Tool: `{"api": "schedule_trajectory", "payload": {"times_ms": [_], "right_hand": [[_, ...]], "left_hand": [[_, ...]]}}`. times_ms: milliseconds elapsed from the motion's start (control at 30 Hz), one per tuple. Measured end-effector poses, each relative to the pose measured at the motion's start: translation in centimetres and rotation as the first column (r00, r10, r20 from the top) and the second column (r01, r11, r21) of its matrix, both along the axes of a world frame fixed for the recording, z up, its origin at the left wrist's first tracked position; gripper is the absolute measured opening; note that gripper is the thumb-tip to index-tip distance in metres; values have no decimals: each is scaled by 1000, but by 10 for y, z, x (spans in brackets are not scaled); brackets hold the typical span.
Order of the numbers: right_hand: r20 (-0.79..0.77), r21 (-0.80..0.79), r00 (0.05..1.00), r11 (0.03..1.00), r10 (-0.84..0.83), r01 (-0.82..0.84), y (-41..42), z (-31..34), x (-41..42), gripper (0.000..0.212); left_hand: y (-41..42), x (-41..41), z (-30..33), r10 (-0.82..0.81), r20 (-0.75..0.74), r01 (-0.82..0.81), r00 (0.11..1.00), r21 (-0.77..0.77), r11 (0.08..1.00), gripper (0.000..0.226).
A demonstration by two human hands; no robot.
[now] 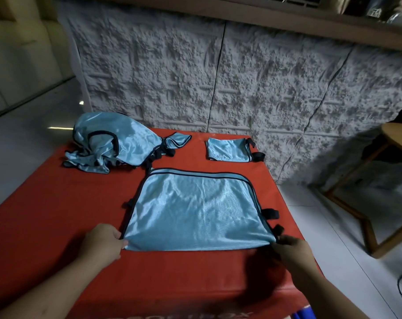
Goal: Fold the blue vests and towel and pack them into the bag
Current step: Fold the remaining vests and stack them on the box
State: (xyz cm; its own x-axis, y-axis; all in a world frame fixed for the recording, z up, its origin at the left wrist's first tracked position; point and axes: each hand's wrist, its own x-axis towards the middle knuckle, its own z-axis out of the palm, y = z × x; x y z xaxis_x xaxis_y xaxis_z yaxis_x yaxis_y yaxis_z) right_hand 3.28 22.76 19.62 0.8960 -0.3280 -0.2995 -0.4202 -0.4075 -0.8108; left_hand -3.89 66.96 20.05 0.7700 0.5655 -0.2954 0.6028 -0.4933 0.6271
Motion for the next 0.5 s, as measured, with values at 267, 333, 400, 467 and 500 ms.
{"api": "schedule_trajectory", "payload": {"times_ms": [267, 333, 400, 467, 500], "right_hand": [[-87, -298, 992, 947, 94, -116, -4, 1, 8, 32], [-96, -389, 990, 912, 101, -131, 1, 0, 12, 33], [-35, -439, 997, 895, 72, -80, 12, 8, 12, 32], [103, -503, 991, 864, 87, -24, 24, 17, 12, 33], [178, -543, 976, 840, 126, -9, 32, 21, 11, 37]], "left_hand": [[0, -2, 8, 57, -42, -61, 997, -94, 994, 15], [-2, -1, 14, 62, -52, -68, 997, -128, 989, 26], [-5, 1, 20, 64, -37, -69, 997, -145, 987, 38], [-8, 5, 22, 68, -17, -70, 998, -148, 986, 53], [-10, 6, 23, 67, -15, -69, 998, -148, 987, 59]]}}
